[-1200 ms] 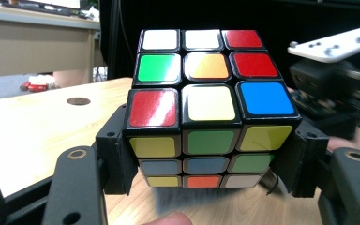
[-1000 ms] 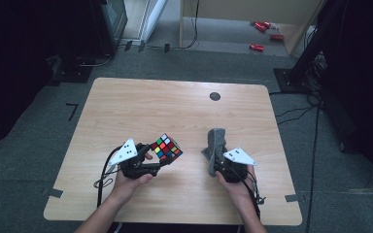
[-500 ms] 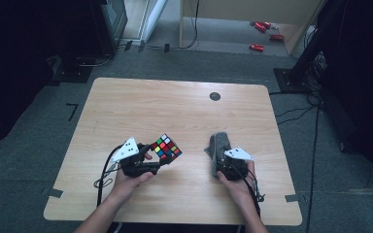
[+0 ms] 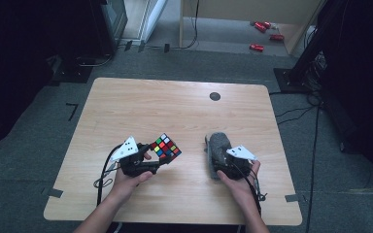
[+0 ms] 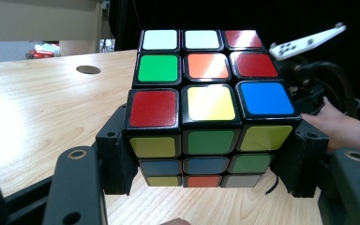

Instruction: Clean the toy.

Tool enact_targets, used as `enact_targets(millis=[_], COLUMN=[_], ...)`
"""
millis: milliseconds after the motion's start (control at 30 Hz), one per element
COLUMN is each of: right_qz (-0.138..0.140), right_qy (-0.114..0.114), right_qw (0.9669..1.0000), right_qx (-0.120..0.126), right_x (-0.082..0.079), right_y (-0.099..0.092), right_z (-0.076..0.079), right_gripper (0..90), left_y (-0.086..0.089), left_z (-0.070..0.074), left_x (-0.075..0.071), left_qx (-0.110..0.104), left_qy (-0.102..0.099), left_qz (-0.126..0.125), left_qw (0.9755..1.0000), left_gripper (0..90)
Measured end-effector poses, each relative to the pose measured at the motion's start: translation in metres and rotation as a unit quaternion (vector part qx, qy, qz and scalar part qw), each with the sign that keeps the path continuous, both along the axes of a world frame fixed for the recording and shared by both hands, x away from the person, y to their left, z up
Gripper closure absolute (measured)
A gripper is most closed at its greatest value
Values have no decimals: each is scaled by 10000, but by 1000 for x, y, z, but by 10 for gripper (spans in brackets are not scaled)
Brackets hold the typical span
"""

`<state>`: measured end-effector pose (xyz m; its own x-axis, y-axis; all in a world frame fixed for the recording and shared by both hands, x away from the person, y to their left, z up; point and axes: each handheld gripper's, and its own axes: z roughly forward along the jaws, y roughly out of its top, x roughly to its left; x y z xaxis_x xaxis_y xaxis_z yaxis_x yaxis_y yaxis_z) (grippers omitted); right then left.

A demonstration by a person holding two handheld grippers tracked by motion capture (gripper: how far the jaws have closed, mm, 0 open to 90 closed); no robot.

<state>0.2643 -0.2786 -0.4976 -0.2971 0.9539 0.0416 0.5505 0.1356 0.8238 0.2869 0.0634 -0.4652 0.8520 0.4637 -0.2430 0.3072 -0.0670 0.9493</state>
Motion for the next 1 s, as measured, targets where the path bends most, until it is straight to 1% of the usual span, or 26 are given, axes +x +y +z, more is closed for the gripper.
enact_targets(millis=[67, 133, 233, 333, 400, 433, 467, 500, 600, 767, 867, 1000], right_qz=[38, 155, 470, 896, 1155, 1287, 1436, 1536, 1730, 1925, 1963, 1965], right_qy=[-172, -396, -659, -861, -938, -985, -1020, -1046, -1102, -1221, -1316, -1458], right_qw=[9998, 9990, 9964, 9919, 9887, 9866, 9841, 9823, 9783, 9733, 9714, 9693], right_qx=[77, 162, 245, 244, 209, 198, 234, 251, 279, 253, 227, 228], right_x=[-3, -7, -14, -21, -25, -27, -30, -31, -36, -43, -46, -49], right_y=[1, 4, 14, 32, 41, 46, 52, 57, 68, 84, 90, 93], right_z=[8, 15, 22, 25, 25, 25, 25, 25, 25, 23, 23, 23], right_gripper=[136, 129, 120, 113, 115, 118, 119, 121, 133, 144, 153, 174], left_y=[0, 0, 0, -1, -2, -3, -4, -4, -7, -13, -18, -23], left_z=[0, 0, 0, 0, 0, 1, 1, 1, 0, 1, 1, 1], left_x=[0, 0, 1, 1, 0, 0, 0, 0, 0, -3, -4, -5], left_qx=[-16, -11, -20, -21, -20, -5, 6, 7, -11, 38, 84, 91], left_qy=[22, 35, 55, 108, 161, 191, 205, 225, 329, 480, 606, 853], left_qz=[-3, -4, -9, -22, -39, -42, -49, -61, -83, -190, -224, -260], left_qw=[10000, 10000, 10000, 9999, 9999, 9998, 9998, 9997, 9994, 9987, 9979, 9960], left_gripper=[345, 345, 345, 345, 345, 345, 345, 345, 345, 345, 345, 345])
